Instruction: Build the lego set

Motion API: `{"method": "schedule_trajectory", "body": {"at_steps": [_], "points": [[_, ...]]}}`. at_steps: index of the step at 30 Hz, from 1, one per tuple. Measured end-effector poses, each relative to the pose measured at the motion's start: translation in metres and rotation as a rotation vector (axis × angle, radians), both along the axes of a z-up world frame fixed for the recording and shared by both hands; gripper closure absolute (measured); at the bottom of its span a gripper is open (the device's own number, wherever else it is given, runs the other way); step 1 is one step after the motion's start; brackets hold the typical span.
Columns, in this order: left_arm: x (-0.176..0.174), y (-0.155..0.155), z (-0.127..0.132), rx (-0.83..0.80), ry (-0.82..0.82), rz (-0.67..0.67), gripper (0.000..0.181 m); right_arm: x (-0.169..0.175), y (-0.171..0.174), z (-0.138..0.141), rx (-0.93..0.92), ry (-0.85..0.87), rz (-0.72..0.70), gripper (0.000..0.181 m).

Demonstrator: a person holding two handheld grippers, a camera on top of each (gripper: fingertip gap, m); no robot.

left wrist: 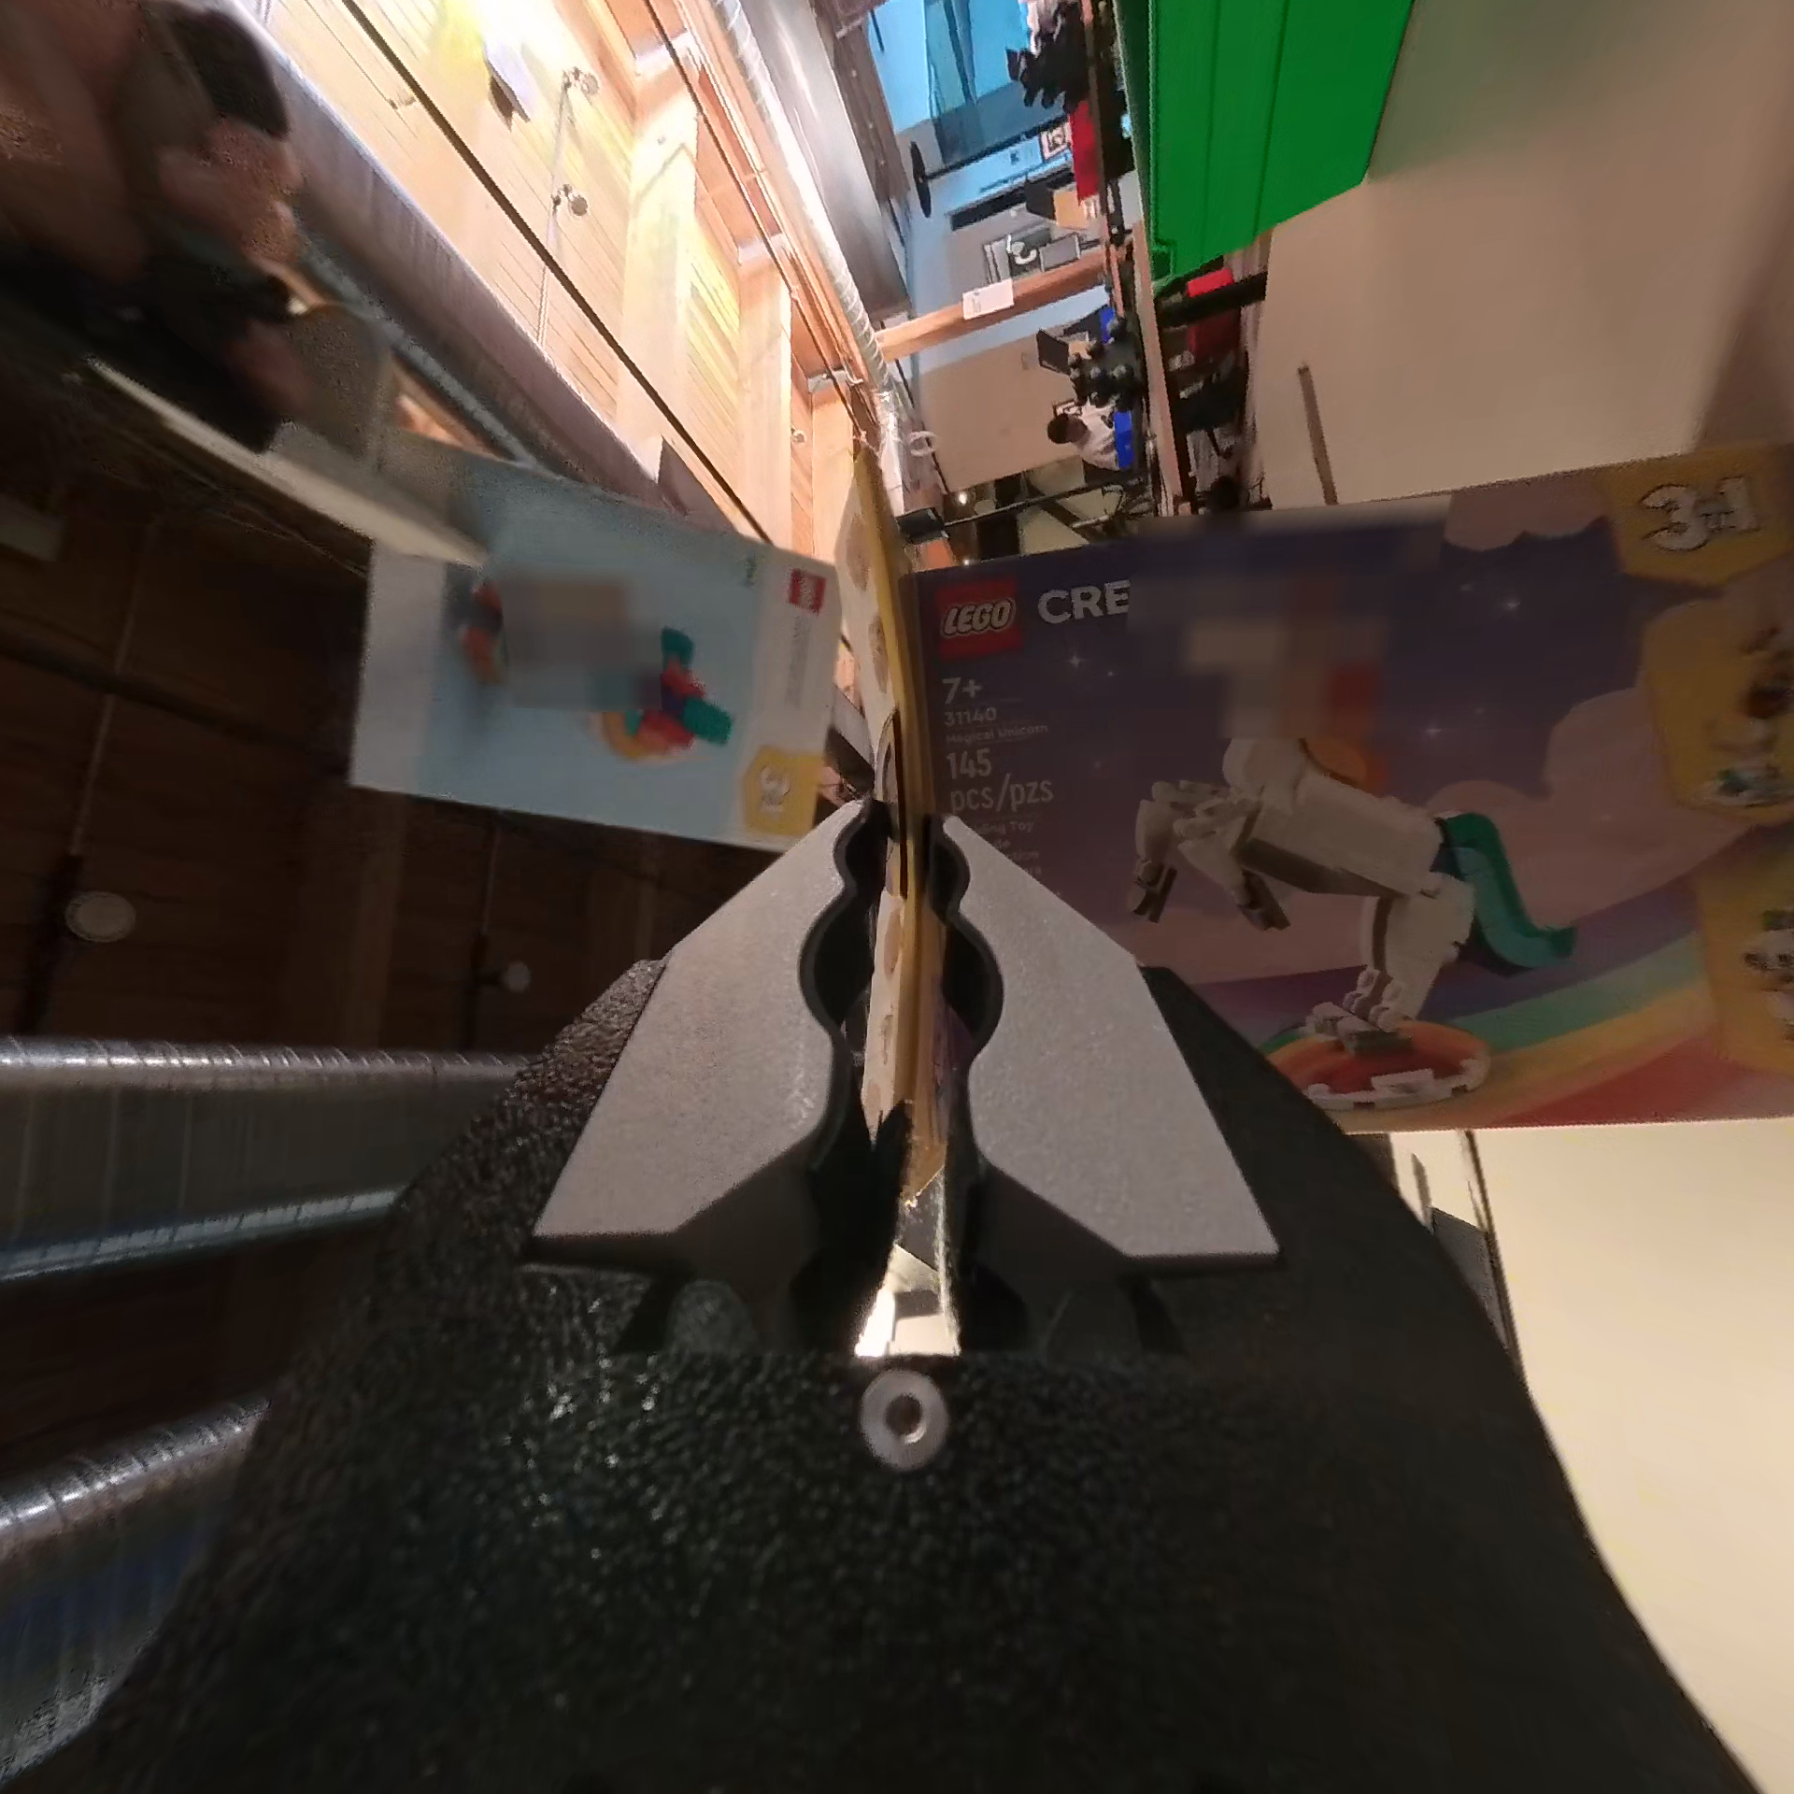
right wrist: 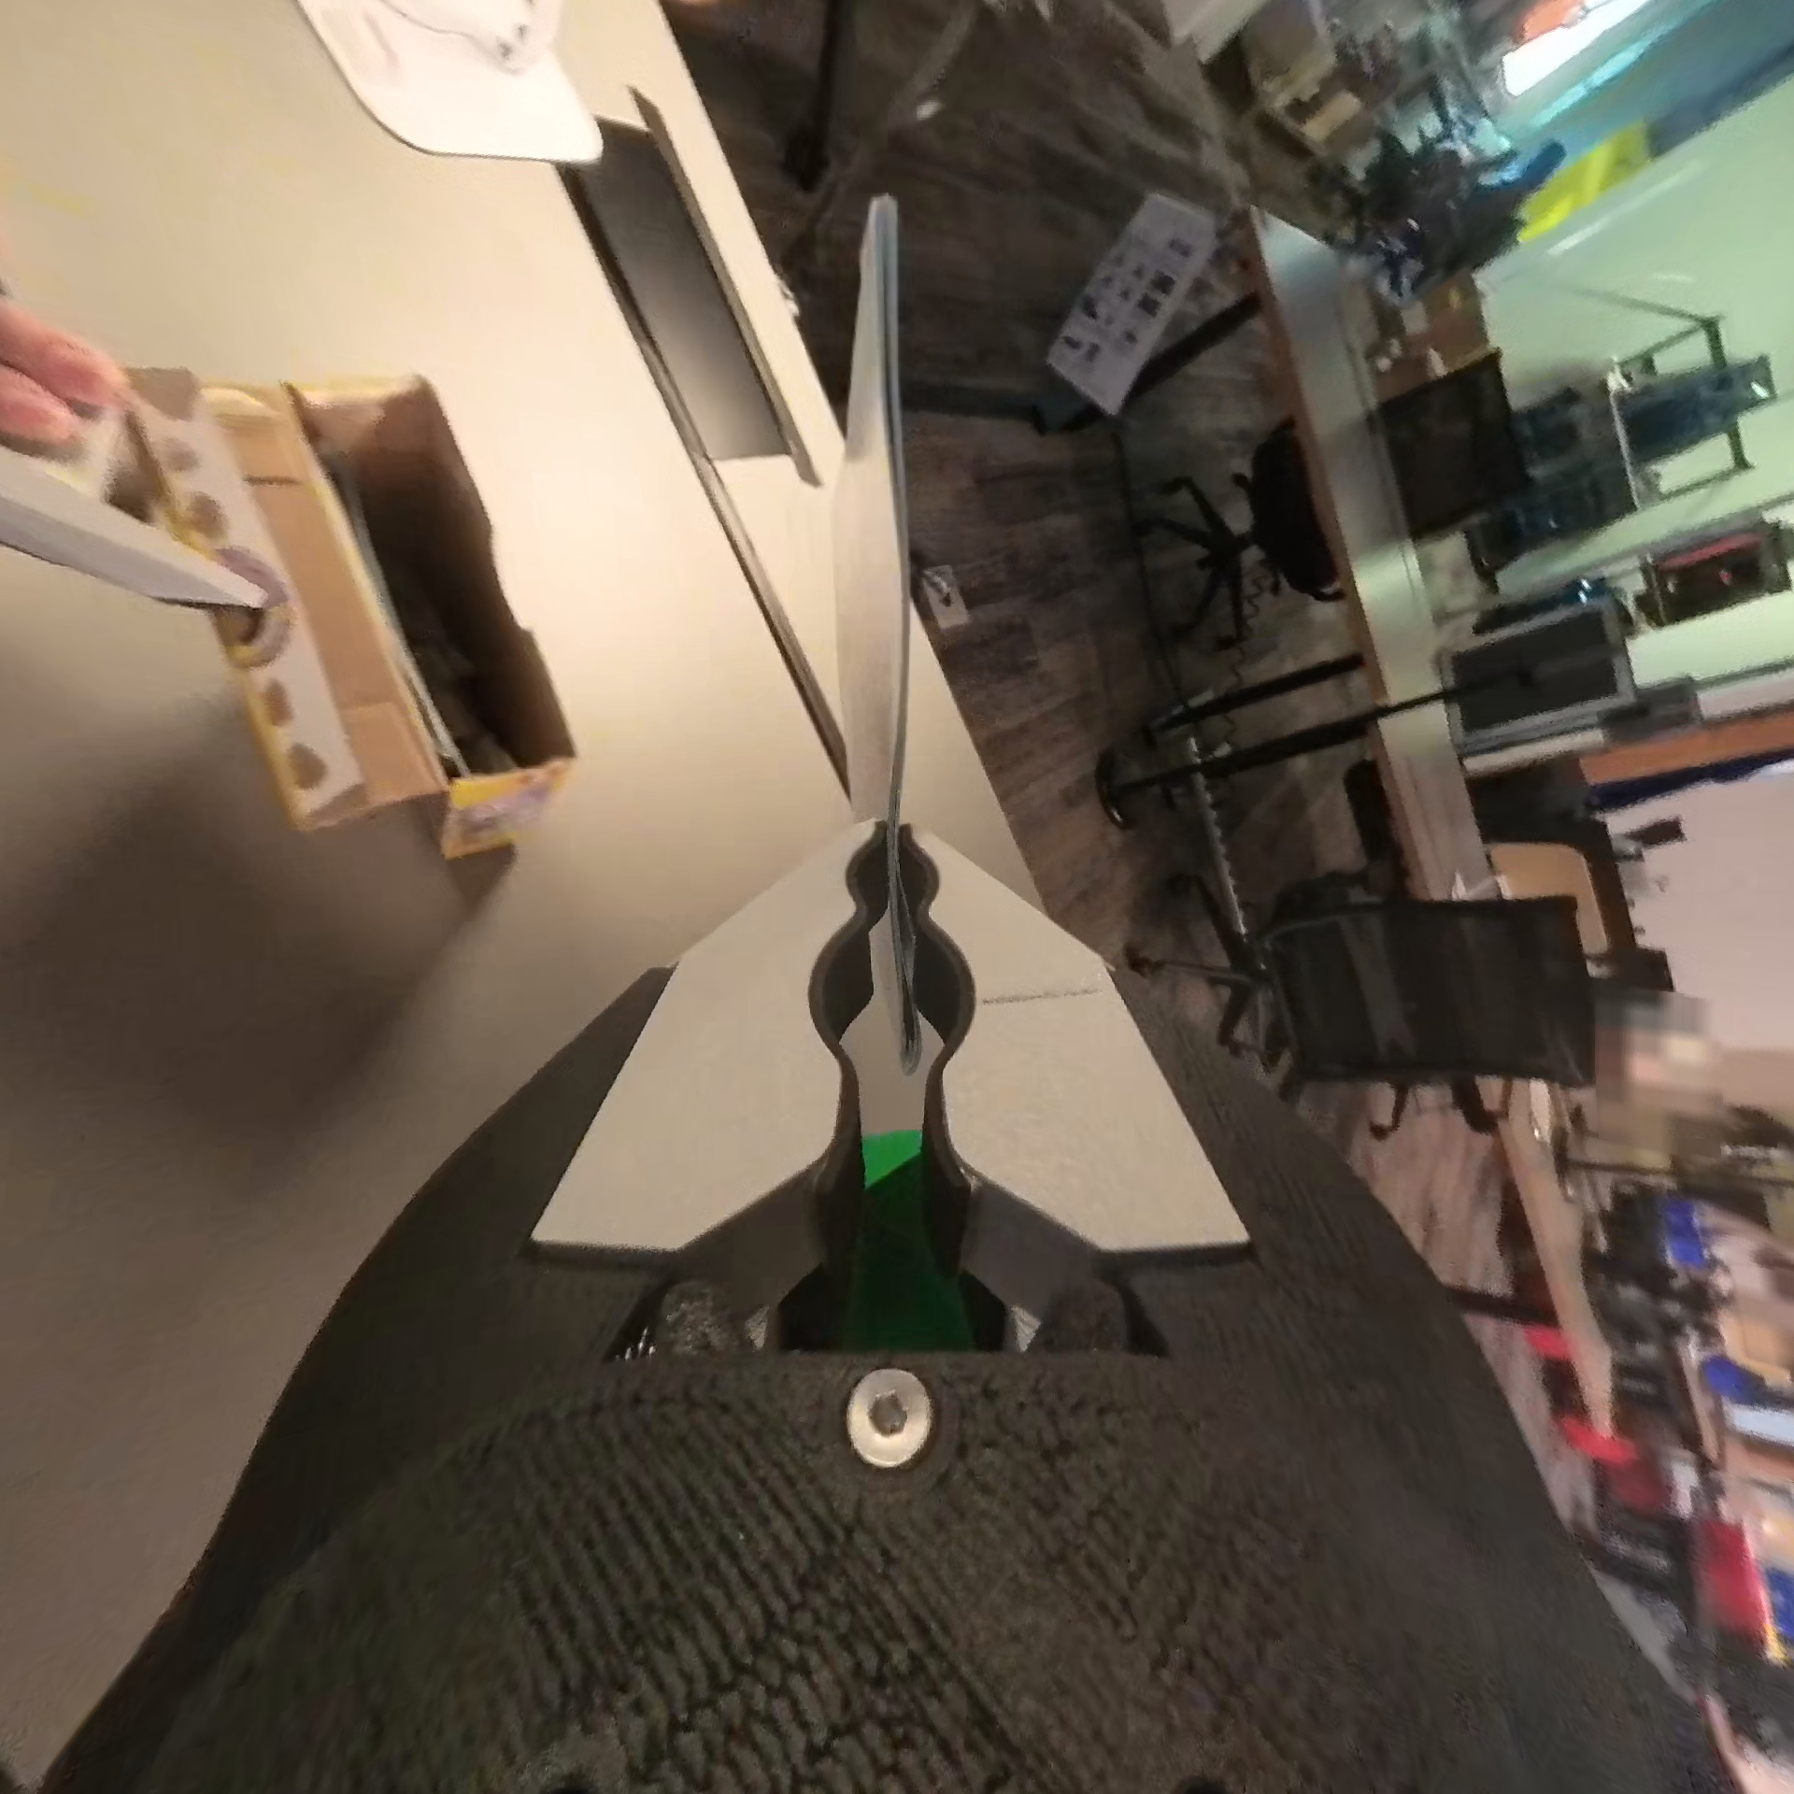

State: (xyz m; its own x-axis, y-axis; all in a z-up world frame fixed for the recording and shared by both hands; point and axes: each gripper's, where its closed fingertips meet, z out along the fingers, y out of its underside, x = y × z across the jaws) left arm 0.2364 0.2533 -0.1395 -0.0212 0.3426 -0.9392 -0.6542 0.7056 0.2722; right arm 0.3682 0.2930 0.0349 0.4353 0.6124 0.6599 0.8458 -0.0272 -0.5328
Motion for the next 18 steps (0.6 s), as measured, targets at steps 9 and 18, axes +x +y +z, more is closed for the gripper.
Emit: {"method": "schedule_trajectory", "body": {"at_steps": [9,18], "points": [[-0.001,-0.002,-0.001,0.008,0.009,-0.049,0.175,0.058,0.116,-0.114,-0.019,-0.1,-0.217,0.181],[-0.005,0.001,0.002,-0.002,0.021,-0.048,0.175,0.077,0.216,-0.226,0.056,-0.629,-0.051,0.181]]}}
